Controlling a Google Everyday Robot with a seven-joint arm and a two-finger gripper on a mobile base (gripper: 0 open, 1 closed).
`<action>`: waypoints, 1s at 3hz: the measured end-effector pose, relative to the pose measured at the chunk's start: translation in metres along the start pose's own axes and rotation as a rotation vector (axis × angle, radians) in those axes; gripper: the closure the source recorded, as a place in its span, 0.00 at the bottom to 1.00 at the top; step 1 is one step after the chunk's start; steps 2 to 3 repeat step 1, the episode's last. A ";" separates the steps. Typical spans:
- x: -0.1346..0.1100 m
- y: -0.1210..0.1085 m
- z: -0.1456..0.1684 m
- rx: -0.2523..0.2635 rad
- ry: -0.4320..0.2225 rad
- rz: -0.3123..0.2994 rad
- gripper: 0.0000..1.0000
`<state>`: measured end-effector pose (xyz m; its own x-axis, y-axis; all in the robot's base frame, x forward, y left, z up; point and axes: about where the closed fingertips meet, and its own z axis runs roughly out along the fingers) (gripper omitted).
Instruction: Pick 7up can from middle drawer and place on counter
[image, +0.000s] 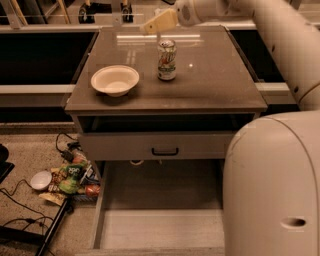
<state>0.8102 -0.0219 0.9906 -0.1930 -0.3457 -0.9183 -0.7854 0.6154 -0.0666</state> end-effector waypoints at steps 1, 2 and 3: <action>-0.037 -0.002 -0.073 0.054 0.130 -0.212 0.00; -0.037 -0.002 -0.073 0.054 0.130 -0.212 0.00; -0.037 -0.002 -0.073 0.054 0.130 -0.212 0.00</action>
Offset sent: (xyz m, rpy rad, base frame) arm 0.0000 0.0000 0.0000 0.0000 0.0000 0.0000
